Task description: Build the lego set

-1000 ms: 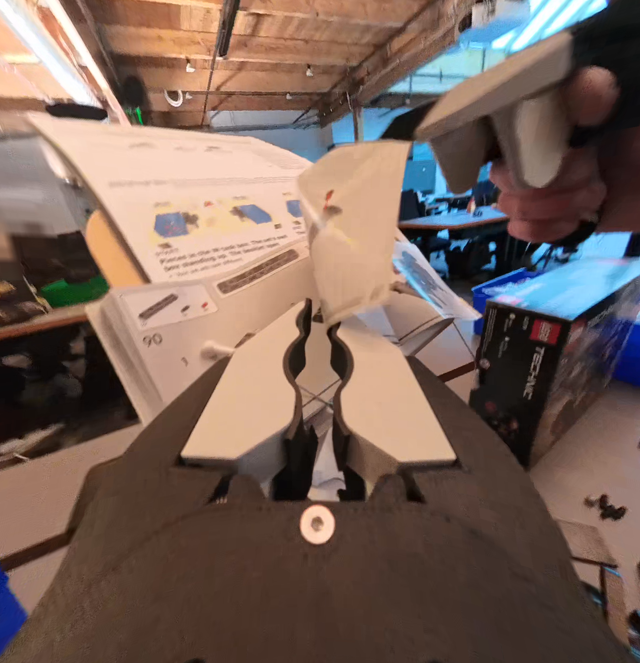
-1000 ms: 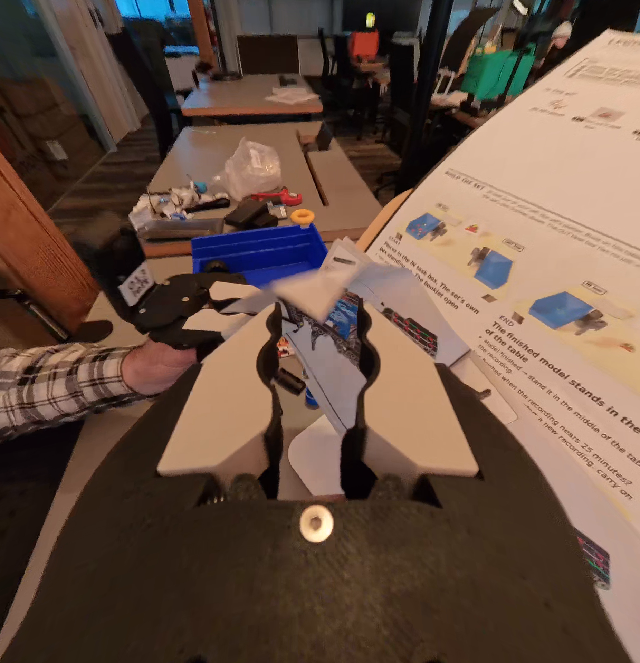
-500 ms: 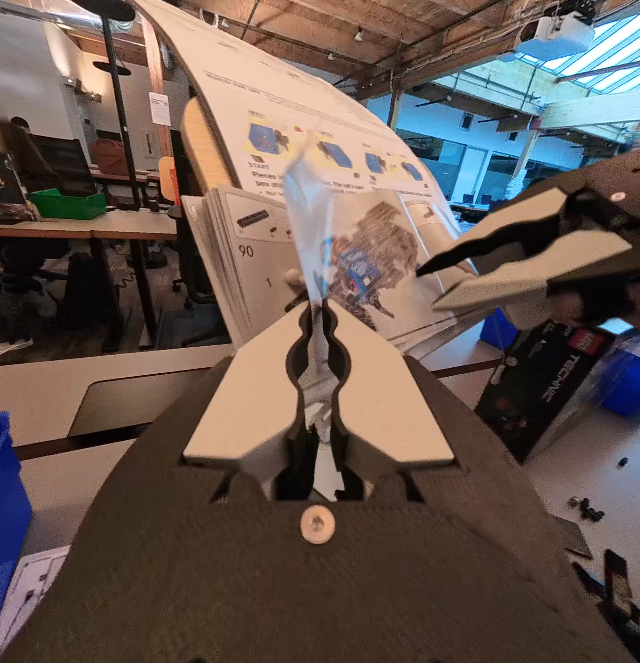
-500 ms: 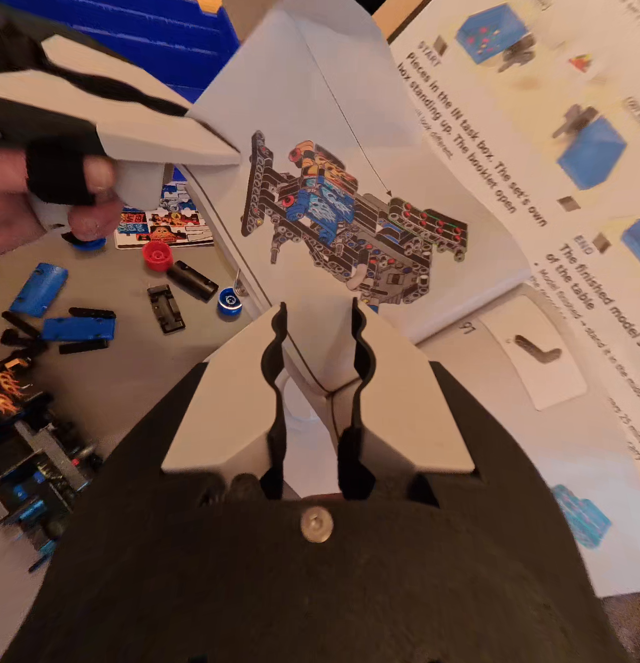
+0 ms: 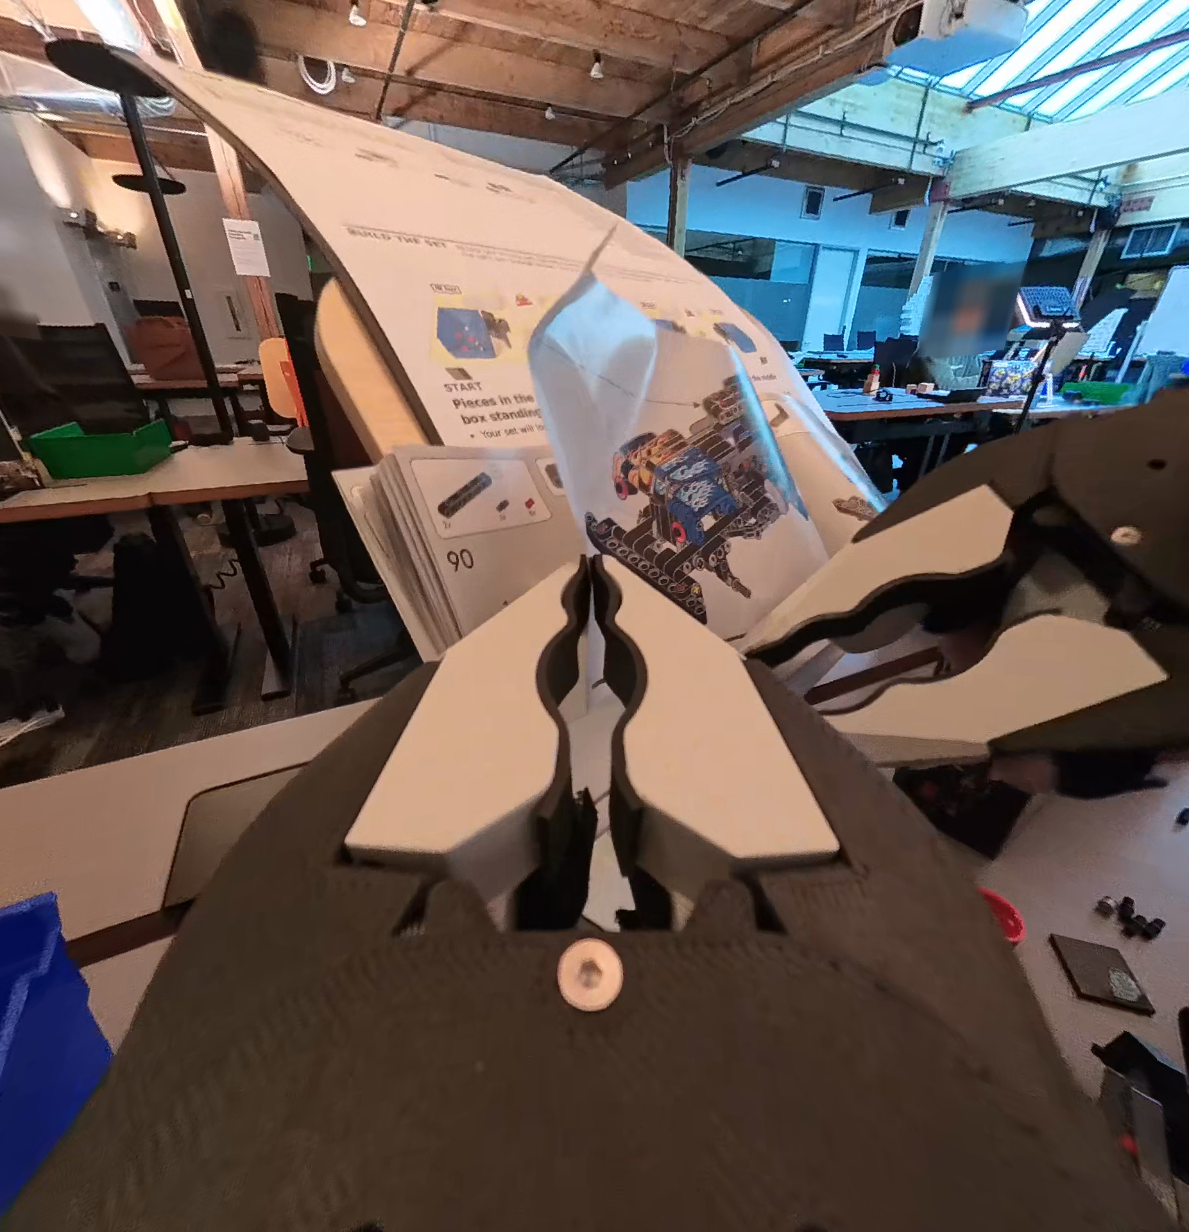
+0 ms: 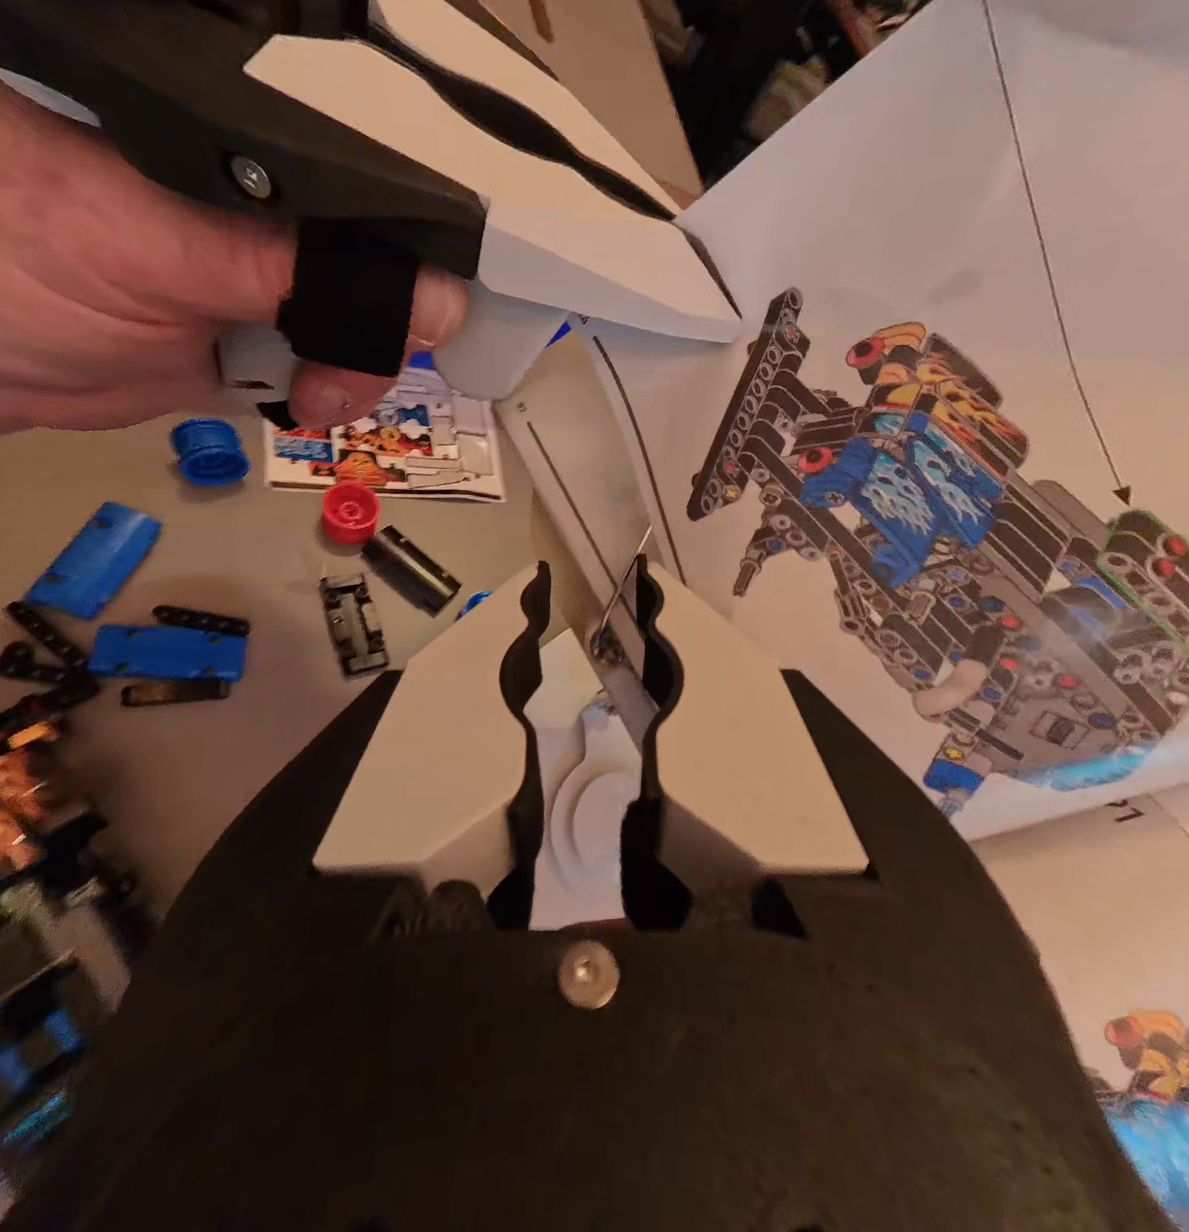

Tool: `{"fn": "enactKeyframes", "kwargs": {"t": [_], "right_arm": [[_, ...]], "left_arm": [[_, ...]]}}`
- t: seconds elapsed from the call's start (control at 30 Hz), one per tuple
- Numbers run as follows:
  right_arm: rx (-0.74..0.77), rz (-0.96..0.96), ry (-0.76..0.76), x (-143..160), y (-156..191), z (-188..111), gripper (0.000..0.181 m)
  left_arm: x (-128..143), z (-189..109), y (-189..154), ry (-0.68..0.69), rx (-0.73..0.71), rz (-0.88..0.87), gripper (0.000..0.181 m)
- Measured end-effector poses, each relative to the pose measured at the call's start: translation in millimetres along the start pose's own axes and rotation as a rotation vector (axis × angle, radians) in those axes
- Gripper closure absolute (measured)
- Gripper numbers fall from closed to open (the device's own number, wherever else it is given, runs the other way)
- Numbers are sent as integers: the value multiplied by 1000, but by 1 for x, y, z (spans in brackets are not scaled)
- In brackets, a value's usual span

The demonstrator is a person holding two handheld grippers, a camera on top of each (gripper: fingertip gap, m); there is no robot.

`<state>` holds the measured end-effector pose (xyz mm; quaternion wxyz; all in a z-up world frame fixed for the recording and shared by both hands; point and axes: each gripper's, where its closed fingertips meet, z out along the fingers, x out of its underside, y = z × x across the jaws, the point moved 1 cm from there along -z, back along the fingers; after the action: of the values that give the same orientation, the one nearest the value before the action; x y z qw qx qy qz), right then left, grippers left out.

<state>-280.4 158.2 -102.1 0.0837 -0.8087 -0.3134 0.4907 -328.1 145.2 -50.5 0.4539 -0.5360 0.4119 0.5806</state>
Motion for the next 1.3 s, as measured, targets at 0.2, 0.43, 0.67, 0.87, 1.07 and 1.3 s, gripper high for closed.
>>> {"fn": "enactKeyframes", "kwargs": {"t": [0.2, 0.43, 0.67, 0.87, 1.07, 1.3], "right_arm": [[82, -84, -39, -7, 0, 12, 181], [135, -297, -106, -5, 8, 11, 181], [162, -312, -196, -6, 7, 8, 181], [133, -83, -265, -9, 1, 5, 181], [88, 144, -268, -8, -3, 6, 181], [-6, 332, -199, -2, -10, -18, 169]], "left_arm": [[10, 4, 8, 33, 34, -38, 181], [22, 6, 12, 70, 52, -31, 181], [23, 3, 15, 49, 92, -96, 181], [24, -1, 15, 29, 146, -179, 181], [24, -6, 18, 27, 148, -225, 181], [12, -15, 30, 38, 37, -151, 166]]}}
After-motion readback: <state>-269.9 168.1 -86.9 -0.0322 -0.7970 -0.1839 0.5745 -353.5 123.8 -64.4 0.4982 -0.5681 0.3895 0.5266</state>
